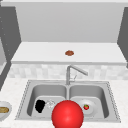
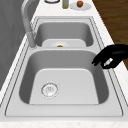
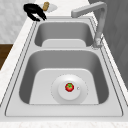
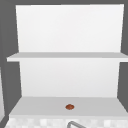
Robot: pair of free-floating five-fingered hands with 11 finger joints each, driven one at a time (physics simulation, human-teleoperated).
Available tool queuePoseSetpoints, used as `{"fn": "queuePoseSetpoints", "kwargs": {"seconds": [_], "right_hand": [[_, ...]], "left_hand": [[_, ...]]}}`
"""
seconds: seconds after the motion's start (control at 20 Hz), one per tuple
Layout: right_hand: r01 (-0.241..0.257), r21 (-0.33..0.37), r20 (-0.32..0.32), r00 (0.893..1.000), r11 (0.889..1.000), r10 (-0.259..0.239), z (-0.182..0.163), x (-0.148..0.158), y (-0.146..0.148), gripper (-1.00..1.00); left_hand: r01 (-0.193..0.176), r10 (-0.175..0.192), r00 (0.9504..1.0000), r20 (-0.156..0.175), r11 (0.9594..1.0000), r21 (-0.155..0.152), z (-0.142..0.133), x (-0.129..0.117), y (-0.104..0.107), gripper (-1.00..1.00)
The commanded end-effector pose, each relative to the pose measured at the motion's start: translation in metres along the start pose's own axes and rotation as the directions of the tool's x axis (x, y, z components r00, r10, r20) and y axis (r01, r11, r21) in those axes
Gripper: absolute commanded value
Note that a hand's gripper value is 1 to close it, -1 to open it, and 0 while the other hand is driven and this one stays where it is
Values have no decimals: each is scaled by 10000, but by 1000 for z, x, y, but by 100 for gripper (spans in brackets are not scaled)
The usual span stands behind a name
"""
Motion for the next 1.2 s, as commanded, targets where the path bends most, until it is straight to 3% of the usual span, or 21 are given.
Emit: {"fn": "queuePoseSetpoints", "kwargs": {"seconds": [0.0, 0.4, 0.85, 0.95, 1.15], "right_hand": [[-1332, 28, 7, 9911, 9911, 1332, -8, -3, -2, -100], [-1939, 247, -189, 9807, 9807, 1944, -24, -4, -11, -100], [-3049, 1000, -699, 9474, 9471, 3124, -48, 11, -36, -100], [-3350, 1280, -727, 9355, 9335, 3457, -56, 17, -39, -100], [-3939, 2161, -802, 9047, 8934, 4183, -67, 27, -36, -100]], "left_hand": [[0, 0, 10000, 0, 10000, 0, 0, 0, 0, 0], [0, 0, 10000, 0, 10000, 0, 0, 0, 0, 0], [0, 0, 10000, 0, 10000, 0, 0, 0, 0, 0], [0, 0, 10000, 0, 10000, 0, 0, 0, 0, 0], [0, 0, 10000, 0, 10000, 0, 0, 0, 0, 0]]}}
